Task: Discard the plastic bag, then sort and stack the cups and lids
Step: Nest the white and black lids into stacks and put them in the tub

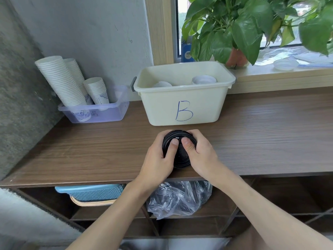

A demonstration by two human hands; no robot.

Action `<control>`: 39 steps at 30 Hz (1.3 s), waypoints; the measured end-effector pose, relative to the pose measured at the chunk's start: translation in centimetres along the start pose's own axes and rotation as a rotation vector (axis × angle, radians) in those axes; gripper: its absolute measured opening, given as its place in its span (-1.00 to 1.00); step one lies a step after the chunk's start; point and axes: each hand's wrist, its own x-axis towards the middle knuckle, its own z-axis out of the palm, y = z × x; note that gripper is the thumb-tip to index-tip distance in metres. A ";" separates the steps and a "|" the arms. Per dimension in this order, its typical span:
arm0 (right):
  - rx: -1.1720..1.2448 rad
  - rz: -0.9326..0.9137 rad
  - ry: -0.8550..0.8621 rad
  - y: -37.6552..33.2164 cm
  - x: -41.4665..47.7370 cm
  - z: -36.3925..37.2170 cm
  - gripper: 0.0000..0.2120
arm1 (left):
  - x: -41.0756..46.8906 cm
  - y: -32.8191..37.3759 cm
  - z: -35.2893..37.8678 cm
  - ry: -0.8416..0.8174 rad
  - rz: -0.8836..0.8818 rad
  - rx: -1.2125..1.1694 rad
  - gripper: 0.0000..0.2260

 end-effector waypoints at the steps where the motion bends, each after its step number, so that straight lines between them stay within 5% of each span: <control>1: -0.007 -0.004 0.002 0.1 0.0 0.0 -0.83 | 0.0 0.0 0.0 -0.008 0.008 0.004 -0.70; 5: -0.014 -0.042 0.025 0.0 0.0 0.2 -0.84 | -0.1 -0.3 0.2 0.040 0.039 0.019 -0.59; 15: 0.046 -0.039 -0.042 0.0 0.0 0.4 -0.71 | -0.1 -0.1 0.0 0.117 -0.025 0.000 -0.79; 21: 0.009 -0.038 0.004 0.2 -0.1 0.6 -0.81 | -0.6 0.0 0.4 0.132 0.013 0.096 -0.83; 32: -0.005 -0.045 0.025 0.1 0.0 0.3 -0.78 | -0.3 0.2 0.2 0.048 0.002 0.040 -0.63; 39: -0.015 -0.016 -0.106 0.4 0.1 0.3 -0.72 | 0.2 0.2 -0.2 0.215 -0.062 -0.045 -0.90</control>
